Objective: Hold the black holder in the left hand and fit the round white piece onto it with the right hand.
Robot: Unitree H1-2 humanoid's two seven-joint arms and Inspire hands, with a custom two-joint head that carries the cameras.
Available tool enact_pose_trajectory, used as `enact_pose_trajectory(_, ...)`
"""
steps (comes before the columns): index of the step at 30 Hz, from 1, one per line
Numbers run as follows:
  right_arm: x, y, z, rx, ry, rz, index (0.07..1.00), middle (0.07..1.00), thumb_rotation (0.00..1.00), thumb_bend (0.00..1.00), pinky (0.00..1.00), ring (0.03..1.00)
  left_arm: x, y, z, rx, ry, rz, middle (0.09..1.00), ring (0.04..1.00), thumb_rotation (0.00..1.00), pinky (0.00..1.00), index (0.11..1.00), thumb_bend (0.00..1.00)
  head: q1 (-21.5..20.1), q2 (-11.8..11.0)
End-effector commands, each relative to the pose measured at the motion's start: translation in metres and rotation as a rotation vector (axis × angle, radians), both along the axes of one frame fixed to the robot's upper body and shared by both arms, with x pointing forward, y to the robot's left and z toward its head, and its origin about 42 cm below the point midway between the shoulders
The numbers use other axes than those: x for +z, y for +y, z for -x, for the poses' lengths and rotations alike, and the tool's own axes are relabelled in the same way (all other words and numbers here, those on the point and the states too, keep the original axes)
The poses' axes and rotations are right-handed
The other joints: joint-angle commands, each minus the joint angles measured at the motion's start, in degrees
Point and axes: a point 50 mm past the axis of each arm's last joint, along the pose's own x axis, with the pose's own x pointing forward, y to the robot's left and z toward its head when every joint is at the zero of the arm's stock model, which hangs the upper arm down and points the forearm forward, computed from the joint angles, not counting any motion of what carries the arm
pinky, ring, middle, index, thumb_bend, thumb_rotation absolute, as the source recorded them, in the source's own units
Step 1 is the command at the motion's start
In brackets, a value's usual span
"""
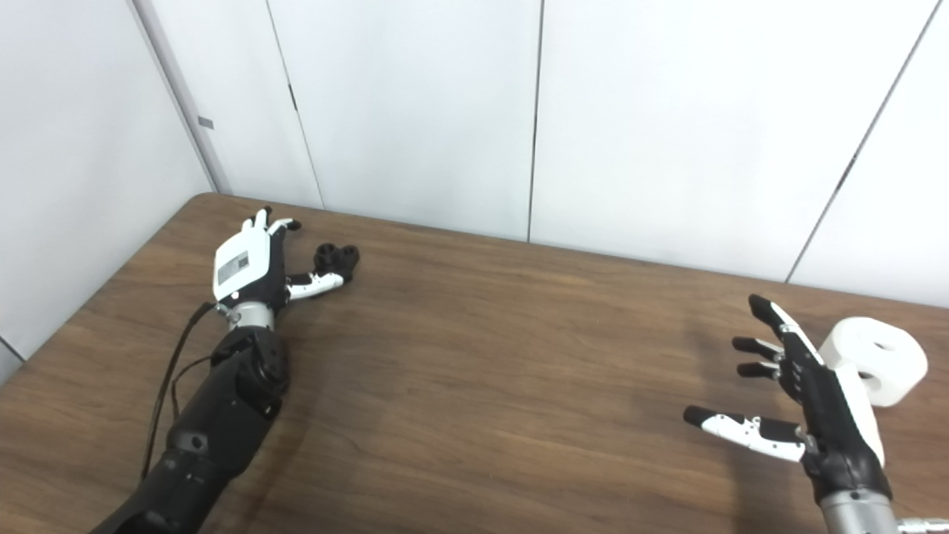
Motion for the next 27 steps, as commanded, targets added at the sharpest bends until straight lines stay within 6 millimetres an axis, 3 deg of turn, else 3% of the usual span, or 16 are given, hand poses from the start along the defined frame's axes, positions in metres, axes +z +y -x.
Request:
enact_pose_trajectory(1,0.019,-0.004,-0.003,0.011,-0.073,0.012,0.907,0.918,0.00,0.66,0.66,0.779,0.019,0.006,-0.008,0.019,-0.064,-0.050,1.000,1.000,0.48,0.89,0.824,1.00,0.1,0.1)
enact_pose_trajectory(6,0.020,-0.002,-0.003,0.004,-0.068,0.011,0.909,0.923,0.00,0.66,0.66,0.781,0.010,0.006,-0.006,0.016,-0.033,-0.049,1.000,1.000,0.51,0.87,0.804,1.00,-0.1,0.5)
enact_pose_trajectory(16,0.021,-0.001,0.001,0.007,-0.072,-0.004,0.907,0.919,0.00,0.65,0.66,0.779,-0.006,0.001,-0.008,0.007,0.013,0.013,0.990,1.000,0.40,0.84,0.682,0.99,-0.5,1.0)
enact_pose_trajectory(23,0.023,-0.002,0.006,-0.015,-0.065,-0.005,0.909,0.927,0.00,0.65,0.64,0.788,-0.022,0.004,-0.008,0.028,0.051,0.007,0.972,1.000,0.42,0.82,0.678,0.96,-1.1,1.5)
enact_pose_trajectory(27,0.023,-0.005,0.007,-0.017,-0.069,-0.002,0.916,0.923,0.00,0.65,0.63,0.792,-0.031,0.005,-0.006,0.042,0.058,0.030,0.966,1.000,0.37,0.85,0.650,0.96,-1.1,1.8)
